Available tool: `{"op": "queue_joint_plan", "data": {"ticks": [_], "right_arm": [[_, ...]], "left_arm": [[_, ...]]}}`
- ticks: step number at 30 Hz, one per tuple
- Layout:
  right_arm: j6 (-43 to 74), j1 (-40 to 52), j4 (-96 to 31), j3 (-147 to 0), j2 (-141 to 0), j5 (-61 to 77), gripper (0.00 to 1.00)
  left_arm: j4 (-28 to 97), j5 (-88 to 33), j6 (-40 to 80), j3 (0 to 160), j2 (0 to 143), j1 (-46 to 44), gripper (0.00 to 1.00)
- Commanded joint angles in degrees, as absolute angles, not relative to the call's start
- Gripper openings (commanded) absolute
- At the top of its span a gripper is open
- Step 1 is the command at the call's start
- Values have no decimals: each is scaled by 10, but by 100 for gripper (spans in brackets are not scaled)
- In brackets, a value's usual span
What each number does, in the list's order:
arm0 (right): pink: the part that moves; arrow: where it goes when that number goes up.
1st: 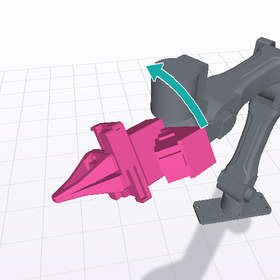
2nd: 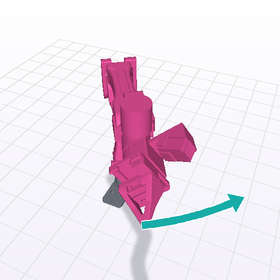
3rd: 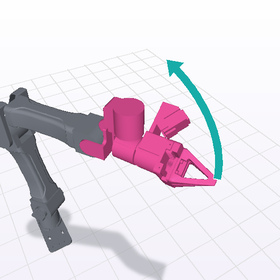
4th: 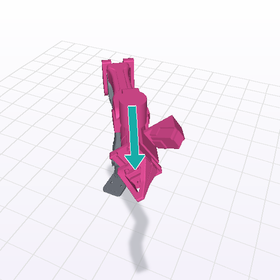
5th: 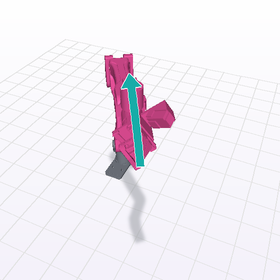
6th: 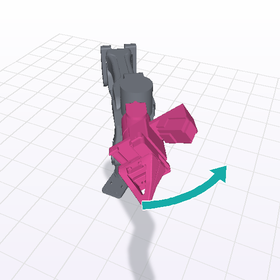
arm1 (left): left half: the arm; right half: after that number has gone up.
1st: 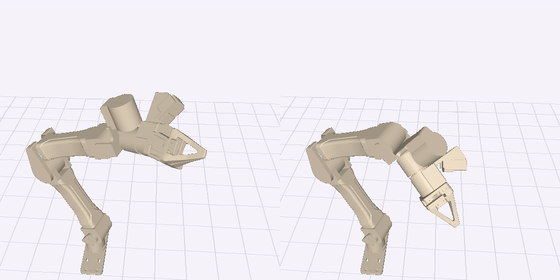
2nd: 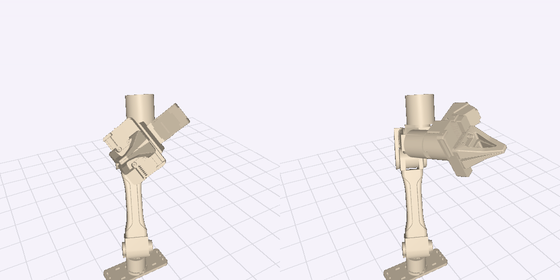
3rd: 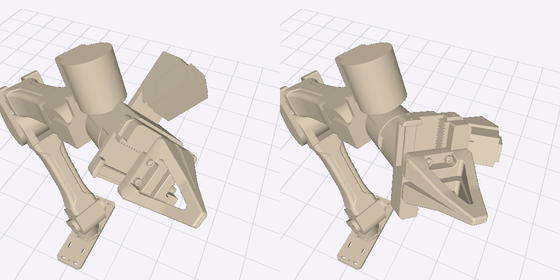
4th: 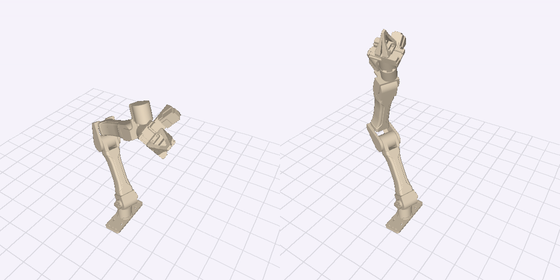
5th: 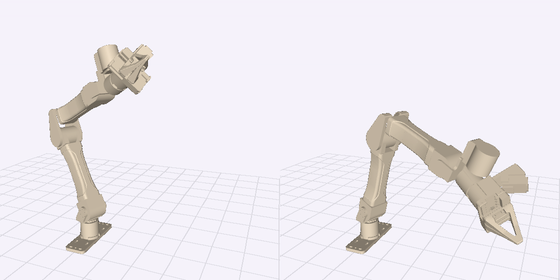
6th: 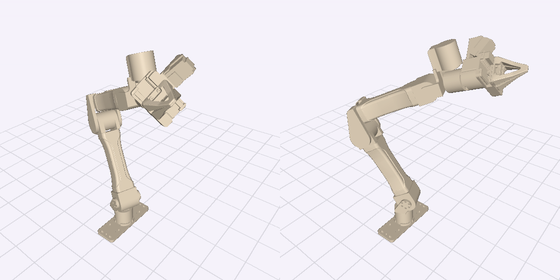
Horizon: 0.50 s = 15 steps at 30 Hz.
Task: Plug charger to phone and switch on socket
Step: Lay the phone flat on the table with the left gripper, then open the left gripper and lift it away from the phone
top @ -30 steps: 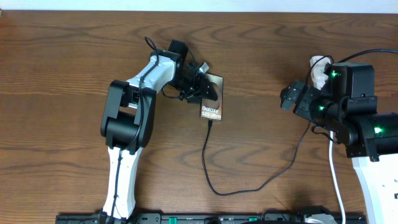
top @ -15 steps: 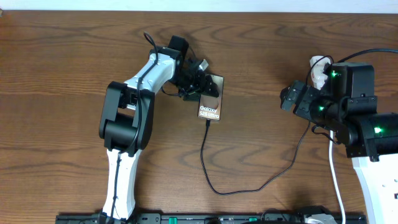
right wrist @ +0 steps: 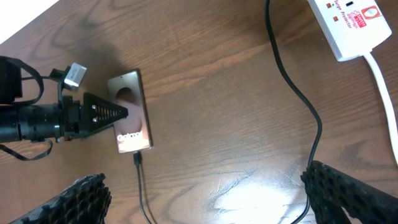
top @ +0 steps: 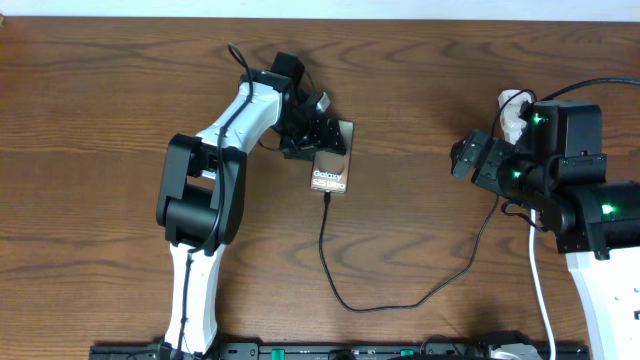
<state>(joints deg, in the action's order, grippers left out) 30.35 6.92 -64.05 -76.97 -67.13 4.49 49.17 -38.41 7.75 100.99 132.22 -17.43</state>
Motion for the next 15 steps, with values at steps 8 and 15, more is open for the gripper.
{"op": "queue_joint_plan", "data": {"ticks": [8,15], "right_arm": [[290,66,-642,-779,-674,47,99],[290,66,-642,-779,-674,46,99]], "left_arm": [[508,-185,77,985,1345,-166,87],[521,-150,78,987,1339,-166,88]]}}
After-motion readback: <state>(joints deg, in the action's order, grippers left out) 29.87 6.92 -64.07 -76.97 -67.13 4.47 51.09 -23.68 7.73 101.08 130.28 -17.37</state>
